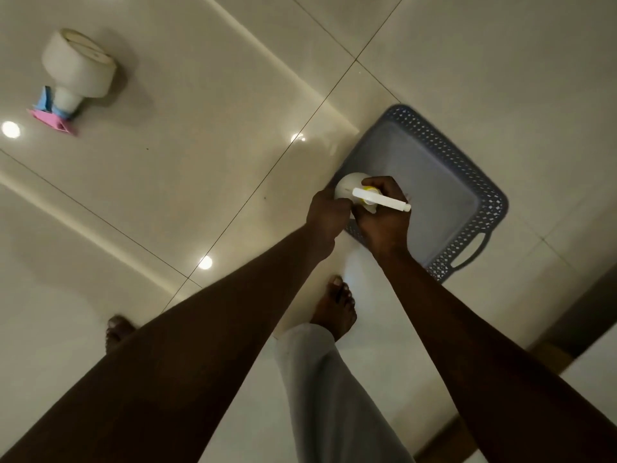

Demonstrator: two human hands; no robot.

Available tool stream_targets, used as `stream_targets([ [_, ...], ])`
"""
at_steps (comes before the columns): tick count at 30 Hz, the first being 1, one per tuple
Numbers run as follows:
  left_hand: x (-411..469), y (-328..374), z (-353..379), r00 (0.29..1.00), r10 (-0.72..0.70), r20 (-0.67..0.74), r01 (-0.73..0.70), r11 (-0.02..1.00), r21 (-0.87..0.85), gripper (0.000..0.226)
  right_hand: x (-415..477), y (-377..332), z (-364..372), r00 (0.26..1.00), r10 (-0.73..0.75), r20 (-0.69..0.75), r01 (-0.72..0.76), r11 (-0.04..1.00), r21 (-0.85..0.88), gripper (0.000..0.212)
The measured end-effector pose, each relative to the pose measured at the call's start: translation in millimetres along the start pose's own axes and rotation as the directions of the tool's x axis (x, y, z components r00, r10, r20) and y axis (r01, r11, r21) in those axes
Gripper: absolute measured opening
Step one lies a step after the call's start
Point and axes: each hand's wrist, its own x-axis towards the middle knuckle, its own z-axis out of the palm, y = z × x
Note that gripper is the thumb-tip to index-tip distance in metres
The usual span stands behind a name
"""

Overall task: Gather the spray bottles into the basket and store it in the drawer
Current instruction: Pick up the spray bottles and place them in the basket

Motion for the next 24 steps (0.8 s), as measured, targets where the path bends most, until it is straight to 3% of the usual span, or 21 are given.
stream_targets([
  [8, 2.6, -0.2, 7.4, 1.0, -0.011, -0.009, 0.011, 0.999, 0.031, 0.051, -4.5, 15.9, -0.9, 0.999, -0.041, 0.034, 0.041, 0.999, 0.005, 0.04],
  [14, -4.4, 1.9, 6.1, 0.999, 0.001, -0.036, -0.002, 1.0, -0.019, 0.038, -13.4, 13.7, -7.3, 0.997, 0.05, 0.067, -0.053, 0.997, 0.052, 0.069],
  [17, -28.9, 7.0, -7.7, 0.998, -0.017, -0.063, 0.013, 0.998, -0.06, 0.012, -38.2, 2.3, -18.9, 0.97, 0.245, 0.003, -0.243, 0.959, 0.148, 0.054],
  [20, -61.4, 15.4, -31.3, 0.997, -0.01, -0.075, 0.003, 0.996, -0.093, 0.023, -68.1, -13.5, -32.6, 0.928, 0.369, -0.04, -0.371, 0.928, -0.032, 0.028],
  [22, -85.7, 24.8, -55.2, 0.995, 0.006, -0.1, -0.015, 0.996, -0.089, 0.041, -85.7, -30.0, -36.1, 0.888, 0.46, -0.008, -0.454, 0.874, -0.174, 0.027],
  [24, -107.0, 33.7, -82.9, 0.992, 0.013, -0.122, -0.026, 0.994, -0.109, 0.043, -99.8, -58.9, -32.1, 0.86, 0.509, 0.048, -0.494, 0.851, -0.177, 0.028],
])
